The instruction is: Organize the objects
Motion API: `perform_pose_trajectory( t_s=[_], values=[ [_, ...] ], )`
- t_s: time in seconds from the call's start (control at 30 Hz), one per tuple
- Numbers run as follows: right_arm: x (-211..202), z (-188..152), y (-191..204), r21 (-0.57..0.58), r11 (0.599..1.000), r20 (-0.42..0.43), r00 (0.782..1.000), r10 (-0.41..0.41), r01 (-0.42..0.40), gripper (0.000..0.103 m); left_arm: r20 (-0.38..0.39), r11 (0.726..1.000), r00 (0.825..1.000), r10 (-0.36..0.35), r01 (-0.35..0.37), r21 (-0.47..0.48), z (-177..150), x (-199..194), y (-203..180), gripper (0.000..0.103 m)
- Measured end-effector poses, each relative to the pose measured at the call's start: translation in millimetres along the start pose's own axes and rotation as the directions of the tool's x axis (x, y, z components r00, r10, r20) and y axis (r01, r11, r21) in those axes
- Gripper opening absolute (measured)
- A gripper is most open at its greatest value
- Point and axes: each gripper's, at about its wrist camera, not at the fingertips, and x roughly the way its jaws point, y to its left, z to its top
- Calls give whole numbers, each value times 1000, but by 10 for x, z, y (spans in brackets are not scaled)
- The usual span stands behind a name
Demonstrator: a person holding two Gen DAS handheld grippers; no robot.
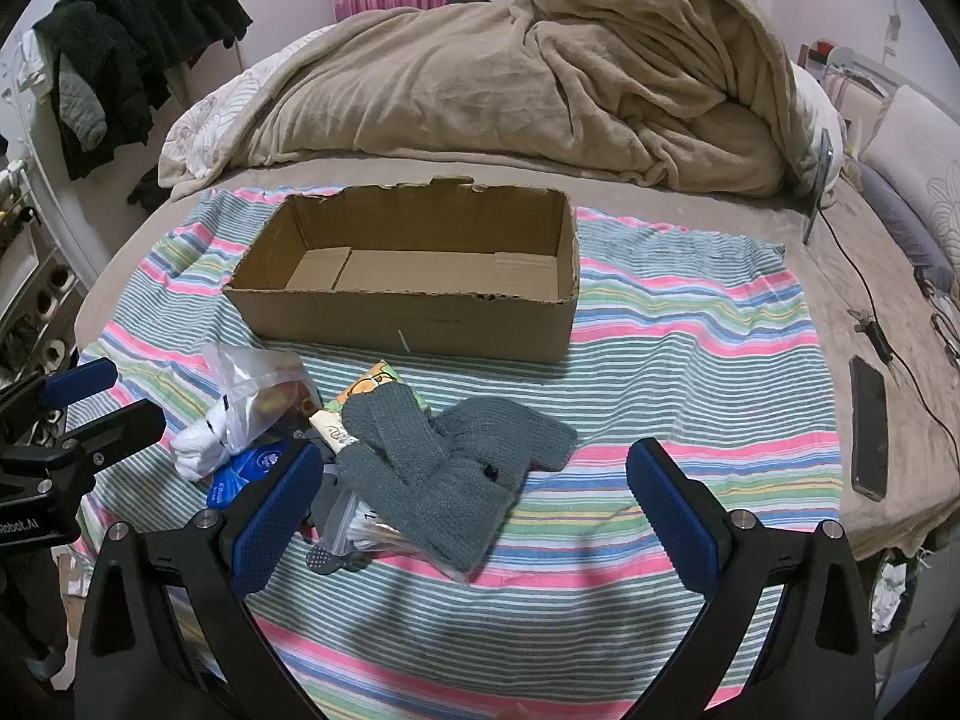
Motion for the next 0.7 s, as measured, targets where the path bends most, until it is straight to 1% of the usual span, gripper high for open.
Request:
perform_pose_trajectory(
  t_s=[0.13, 0.47, 0.63, 0.7],
  values=[
    [64, -15, -14, 3, 1000, -12, 1000, 0, 0, 103, -22, 1000, 1000, 0, 0, -9, -15, 102, 31, 90],
    [375, -42, -129, 22, 1000, -80, 997, 8, -7, 102, -115, 1000, 993, 3, -5, -19, -112, 498, 132, 90],
    [549, -80, -167, 32, 999, -114, 993, 19, -15, 100, -117, 1000, 993, -23, 21, -18, -92, 600, 125, 90],
    [615, -87, -186, 39, 999, -124, 992, 25, -20, 99, -120, 1000, 993, -20, 19, -8, -65, 653, 106, 90]
  ],
)
